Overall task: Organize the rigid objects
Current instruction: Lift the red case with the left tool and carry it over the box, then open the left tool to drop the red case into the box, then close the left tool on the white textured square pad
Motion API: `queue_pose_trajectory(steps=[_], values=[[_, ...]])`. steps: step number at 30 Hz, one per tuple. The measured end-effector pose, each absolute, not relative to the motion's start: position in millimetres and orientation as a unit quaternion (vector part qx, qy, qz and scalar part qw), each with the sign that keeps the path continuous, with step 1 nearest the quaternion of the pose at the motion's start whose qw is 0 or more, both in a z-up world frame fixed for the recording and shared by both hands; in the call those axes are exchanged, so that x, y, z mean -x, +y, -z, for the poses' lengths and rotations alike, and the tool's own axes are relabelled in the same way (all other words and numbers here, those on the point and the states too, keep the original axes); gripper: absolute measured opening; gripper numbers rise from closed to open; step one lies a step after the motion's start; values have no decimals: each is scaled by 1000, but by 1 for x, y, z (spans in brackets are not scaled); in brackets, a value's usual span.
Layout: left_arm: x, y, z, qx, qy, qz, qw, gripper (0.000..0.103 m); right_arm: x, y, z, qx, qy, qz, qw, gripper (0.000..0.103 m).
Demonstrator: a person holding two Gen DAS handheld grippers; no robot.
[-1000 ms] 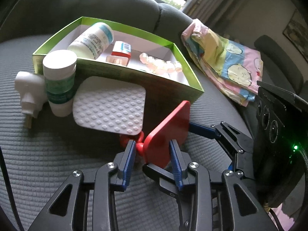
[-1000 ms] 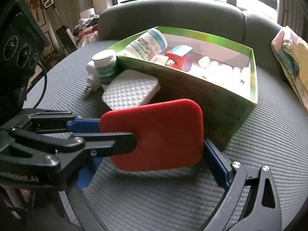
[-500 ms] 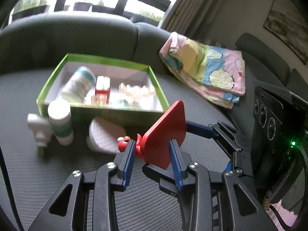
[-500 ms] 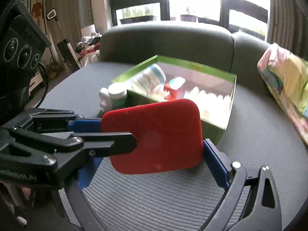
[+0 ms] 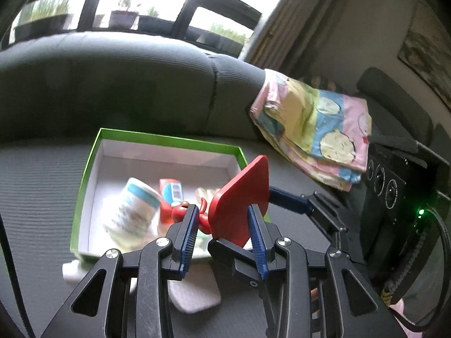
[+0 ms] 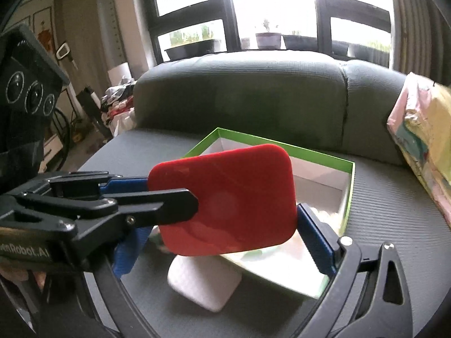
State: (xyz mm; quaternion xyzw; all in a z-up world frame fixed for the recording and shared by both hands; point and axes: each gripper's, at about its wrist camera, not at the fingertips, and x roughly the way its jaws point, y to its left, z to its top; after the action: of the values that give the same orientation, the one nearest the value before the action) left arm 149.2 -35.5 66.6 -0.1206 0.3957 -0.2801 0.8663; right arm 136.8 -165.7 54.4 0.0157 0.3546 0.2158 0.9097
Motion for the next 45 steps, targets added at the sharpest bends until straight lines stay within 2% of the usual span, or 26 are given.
queue_pose_trajectory(steps=[11, 12, 13, 15, 16, 24, 29, 45], values=[[-191, -40, -24, 117, 442, 235, 858, 37, -184, -157, -9, -33, 412, -201, 888, 99], [-192, -41, -23, 111, 444, 226, 860, 46, -184, -157, -7, -31, 416, -195, 887, 99], [-191, -41, -23, 101, 444, 214, 864, 66, -186, -158, -7, -31, 418, -191, 888, 99], [-187, -41, -27, 80, 434, 190, 877, 93, -186, -162, -7, -34, 422, -183, 887, 98], [-184, -41, -30, 72, 425, 180, 884, 96, -184, -165, -9, -39, 420, -182, 888, 98], [-142, -34, -51, -14, 368, 90, 925, 96, -141, -185, -31, -34, 389, -156, 907, 102], [-114, -34, -51, -40, 359, 70, 930, 97, -108, -186, -37, -24, 393, -135, 909, 102], [-47, -34, -57, -69, 334, 60, 938, 97, -44, -173, -37, -21, 406, -132, 904, 102]])
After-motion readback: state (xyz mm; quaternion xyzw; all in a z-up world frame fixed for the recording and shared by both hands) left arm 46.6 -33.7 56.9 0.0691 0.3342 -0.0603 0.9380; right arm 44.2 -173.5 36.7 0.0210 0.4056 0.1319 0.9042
